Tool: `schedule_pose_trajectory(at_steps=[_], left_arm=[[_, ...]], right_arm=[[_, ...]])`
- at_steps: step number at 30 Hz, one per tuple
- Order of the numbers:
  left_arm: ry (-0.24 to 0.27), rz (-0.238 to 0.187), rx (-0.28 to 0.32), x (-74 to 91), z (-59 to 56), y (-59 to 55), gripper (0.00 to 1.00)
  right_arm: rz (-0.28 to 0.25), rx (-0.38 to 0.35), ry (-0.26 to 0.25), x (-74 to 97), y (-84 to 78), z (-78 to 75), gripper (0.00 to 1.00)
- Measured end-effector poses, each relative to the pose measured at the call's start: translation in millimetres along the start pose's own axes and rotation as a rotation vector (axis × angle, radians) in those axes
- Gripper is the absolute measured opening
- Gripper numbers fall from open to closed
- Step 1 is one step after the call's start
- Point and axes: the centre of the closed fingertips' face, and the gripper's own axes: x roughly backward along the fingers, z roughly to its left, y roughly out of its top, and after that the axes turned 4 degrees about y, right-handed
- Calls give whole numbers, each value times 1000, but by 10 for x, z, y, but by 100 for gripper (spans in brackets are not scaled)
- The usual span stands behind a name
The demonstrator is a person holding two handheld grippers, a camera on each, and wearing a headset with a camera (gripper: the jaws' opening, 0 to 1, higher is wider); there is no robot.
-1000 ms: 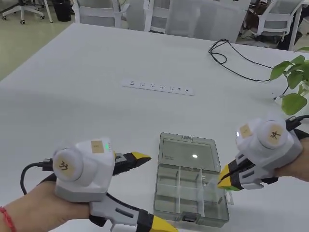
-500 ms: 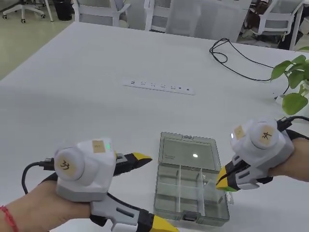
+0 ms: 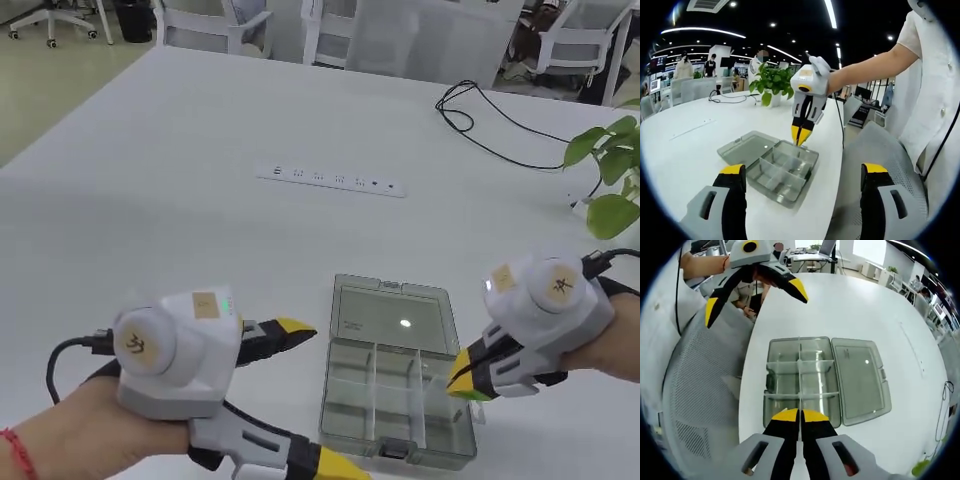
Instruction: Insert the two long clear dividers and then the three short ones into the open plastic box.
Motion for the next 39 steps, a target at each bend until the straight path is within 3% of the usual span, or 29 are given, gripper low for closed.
schedule_pose_trajectory(at_steps=[14,39], left_arm=[[2,2,2,9,-1,-9,98],[7,5,8,21,19,-29,97]], right_arm=[[-15,24,-3,-95,-33,-14,3],[18,15,-20,-305,-136,-33,3]])
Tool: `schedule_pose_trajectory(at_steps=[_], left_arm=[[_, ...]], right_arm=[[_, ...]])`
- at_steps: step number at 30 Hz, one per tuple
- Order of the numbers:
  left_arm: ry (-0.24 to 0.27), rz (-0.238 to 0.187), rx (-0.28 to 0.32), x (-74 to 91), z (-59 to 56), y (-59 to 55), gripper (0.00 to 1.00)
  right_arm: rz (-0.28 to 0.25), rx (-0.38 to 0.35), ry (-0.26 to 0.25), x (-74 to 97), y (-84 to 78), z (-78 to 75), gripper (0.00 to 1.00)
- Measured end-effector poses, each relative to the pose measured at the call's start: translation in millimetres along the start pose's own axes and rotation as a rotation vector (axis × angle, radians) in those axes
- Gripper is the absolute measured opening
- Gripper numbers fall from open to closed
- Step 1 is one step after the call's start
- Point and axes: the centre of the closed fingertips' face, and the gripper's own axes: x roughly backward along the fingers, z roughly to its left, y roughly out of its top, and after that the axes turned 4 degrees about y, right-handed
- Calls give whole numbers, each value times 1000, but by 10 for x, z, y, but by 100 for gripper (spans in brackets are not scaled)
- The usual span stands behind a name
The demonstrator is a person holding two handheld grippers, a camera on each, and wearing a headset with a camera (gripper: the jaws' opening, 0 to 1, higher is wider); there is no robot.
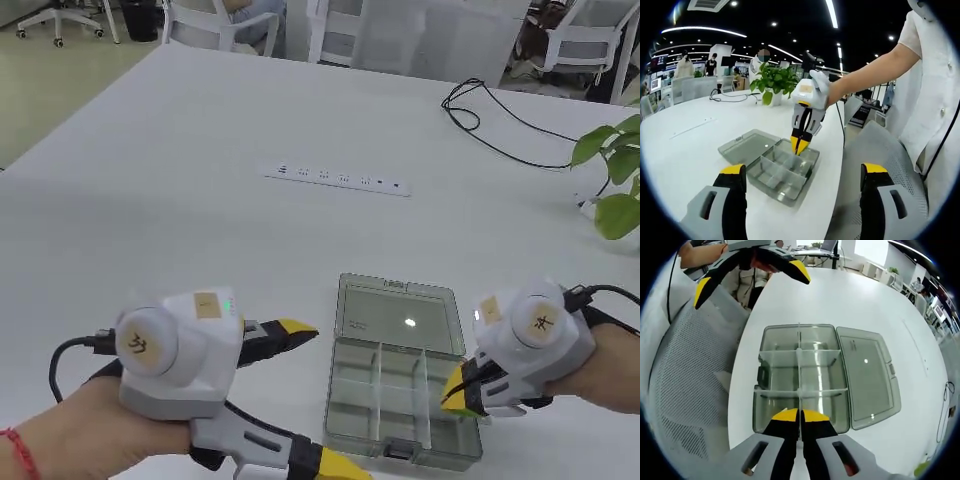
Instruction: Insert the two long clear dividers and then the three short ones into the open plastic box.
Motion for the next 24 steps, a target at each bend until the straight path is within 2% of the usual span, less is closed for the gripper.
schedule_pose_trajectory(at_steps=[10,15,24], left_arm=[[2,6,3,1,-5,-25,97],[8,9,4,21,8,-33,98],[18,18,3,70,35,-53,99]], right_arm=[[6,-3,-24,31,-26,-23,6],[-34,-22,-40,149,11,-9,10],[-107,-78,-95,437,-40,43,17]])
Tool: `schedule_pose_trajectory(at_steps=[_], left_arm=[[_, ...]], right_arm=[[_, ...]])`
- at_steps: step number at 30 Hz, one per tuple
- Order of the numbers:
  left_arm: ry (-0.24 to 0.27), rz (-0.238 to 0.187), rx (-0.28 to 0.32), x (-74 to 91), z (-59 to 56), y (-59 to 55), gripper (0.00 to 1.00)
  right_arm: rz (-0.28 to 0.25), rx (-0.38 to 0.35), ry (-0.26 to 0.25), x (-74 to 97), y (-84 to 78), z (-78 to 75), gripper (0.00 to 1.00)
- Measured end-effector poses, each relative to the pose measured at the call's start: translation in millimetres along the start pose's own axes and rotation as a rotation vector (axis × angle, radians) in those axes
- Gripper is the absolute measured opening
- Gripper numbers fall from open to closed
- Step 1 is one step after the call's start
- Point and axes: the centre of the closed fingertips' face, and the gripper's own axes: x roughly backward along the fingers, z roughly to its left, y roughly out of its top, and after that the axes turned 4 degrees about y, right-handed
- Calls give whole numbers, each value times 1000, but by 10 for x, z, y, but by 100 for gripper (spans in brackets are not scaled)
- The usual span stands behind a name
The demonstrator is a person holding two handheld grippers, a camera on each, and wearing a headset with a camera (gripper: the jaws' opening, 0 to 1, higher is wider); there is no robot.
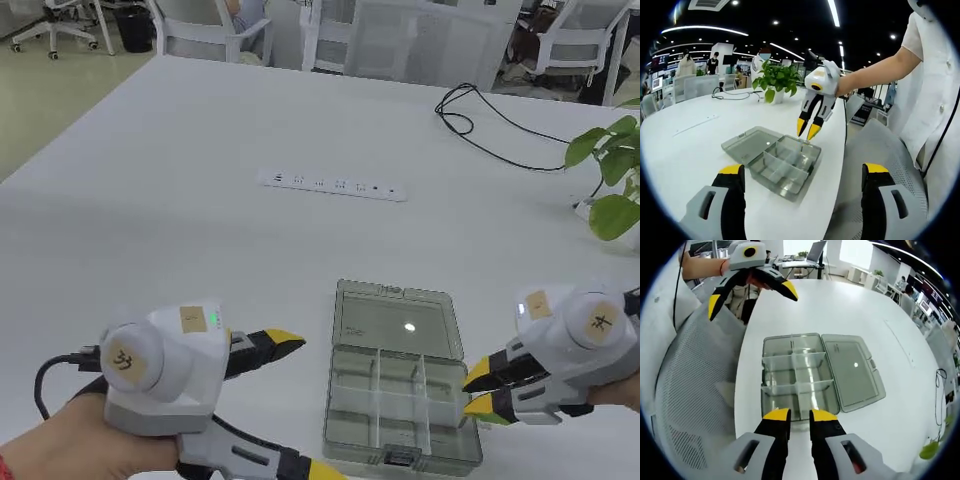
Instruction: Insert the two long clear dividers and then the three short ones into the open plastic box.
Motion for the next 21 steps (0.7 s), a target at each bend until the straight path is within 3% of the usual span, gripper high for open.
schedule_pose_trajectory(at_steps=[11,21], left_arm=[[17,19,0,73,63,-39,100],[35,41,5,167,118,-126,100]], right_arm=[[-102,-93,-92,335,-77,5,29],[-199,-182,-139,482,-244,170,45]])
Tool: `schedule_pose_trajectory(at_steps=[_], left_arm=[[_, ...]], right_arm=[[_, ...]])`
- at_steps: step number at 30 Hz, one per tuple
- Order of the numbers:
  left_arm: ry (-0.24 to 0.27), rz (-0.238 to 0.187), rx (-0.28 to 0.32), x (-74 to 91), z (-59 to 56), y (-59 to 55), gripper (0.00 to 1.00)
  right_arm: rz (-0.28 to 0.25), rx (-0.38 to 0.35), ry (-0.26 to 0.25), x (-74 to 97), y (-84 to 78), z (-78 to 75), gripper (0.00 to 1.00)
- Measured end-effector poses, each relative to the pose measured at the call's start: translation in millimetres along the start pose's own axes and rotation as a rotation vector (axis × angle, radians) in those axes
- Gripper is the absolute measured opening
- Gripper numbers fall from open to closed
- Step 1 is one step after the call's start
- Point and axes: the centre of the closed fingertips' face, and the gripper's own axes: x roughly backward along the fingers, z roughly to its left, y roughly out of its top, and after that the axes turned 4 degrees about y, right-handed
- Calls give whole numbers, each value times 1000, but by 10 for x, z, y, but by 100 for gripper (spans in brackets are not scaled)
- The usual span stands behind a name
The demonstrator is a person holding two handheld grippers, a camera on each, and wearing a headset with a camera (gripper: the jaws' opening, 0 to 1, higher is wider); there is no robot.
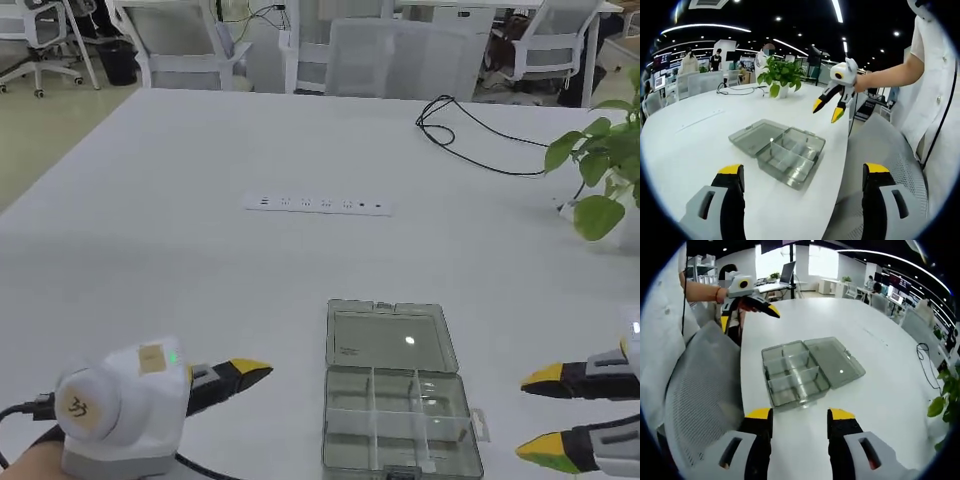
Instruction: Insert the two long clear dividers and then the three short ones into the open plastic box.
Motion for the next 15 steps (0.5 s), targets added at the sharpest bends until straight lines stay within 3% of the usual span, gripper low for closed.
schedule_pose_trajectory(at_steps=[5,15], left_arm=[[15,6,3,14,21,-12,100],[24,29,0,39,50,-107,100]], right_arm=[[-46,-58,-25,88,-113,28,54],[-71,-129,-80,148,-285,-2,71]])
